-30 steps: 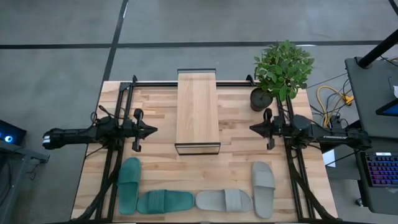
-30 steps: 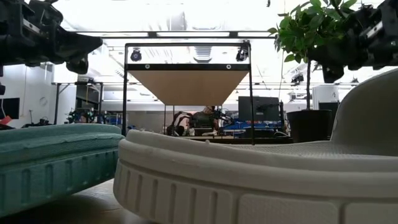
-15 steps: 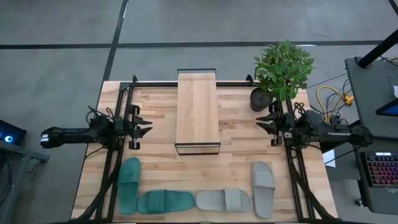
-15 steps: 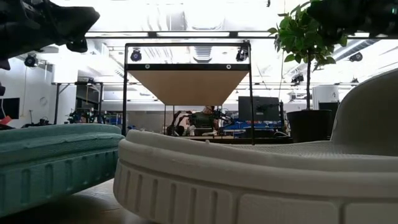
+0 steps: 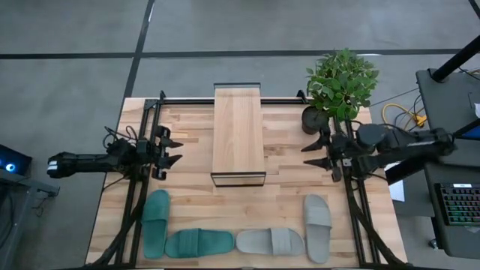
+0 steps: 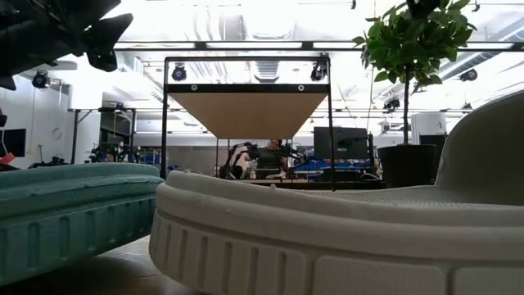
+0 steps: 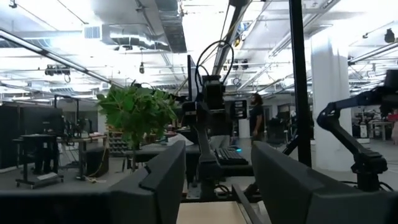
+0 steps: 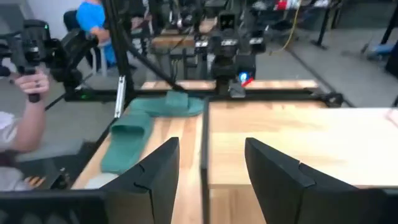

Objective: Pick and place slides into the shelf
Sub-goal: Put the right gray slide on the shelf

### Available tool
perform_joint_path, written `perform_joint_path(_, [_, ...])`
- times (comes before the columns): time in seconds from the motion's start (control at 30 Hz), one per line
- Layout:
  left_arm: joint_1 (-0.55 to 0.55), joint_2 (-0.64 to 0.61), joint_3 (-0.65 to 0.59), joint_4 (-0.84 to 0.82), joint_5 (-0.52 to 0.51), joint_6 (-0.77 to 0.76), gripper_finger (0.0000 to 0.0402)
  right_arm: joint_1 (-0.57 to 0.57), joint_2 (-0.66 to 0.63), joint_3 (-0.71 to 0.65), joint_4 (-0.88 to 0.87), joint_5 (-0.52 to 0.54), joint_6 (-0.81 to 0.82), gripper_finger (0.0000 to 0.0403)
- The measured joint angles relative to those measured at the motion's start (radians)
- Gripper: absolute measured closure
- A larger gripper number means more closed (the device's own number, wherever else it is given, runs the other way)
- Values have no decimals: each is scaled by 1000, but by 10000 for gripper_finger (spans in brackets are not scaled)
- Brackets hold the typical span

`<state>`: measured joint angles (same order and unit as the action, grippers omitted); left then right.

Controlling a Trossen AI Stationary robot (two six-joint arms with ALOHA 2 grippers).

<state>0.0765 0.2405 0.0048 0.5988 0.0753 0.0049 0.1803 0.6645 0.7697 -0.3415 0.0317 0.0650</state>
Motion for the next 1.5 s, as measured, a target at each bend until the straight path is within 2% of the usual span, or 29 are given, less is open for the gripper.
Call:
perform_joint_path(0.1, [0,1,0,-1,0,0,232,80,92,78,-75,26,39,235])
perform_joint_path(0.2, [0,1,0,3,0,0,233,170,181,157,-162,95,91,240])
perform_joint_path(0.4, [0,-5,0,32,0,1,233,354,372,332,-461,353,325,251])
perform_joint_path(0.57, [0,-4,0,79,0,45,233,498,523,454,-682,409,624,261])
perform_joint_path(0.77, [0,26,0,67,0,55,233,653,689,550,-749,458,854,273])
perform_joint_path(0.93, [0,55,0,108,0,59,233,740,831,644,-789,494,987,280])
perform_joint_path(1.1, [0,94,2,100,0,54,233,776,976,754,-839,474,1148,280])
perform_joint_path(1.3, [0,145,3,100,0,54,233,777,1163,917,-1031,266,1359,287])
perform_joint_path(1.4, [0,162,3,100,0,53,233,778,1262,1017,-1163,199,1379,293])
perform_joint_path(1.5, [0,169,3,101,0,54,233,777,1343,1106,-1232,202,1341,299])
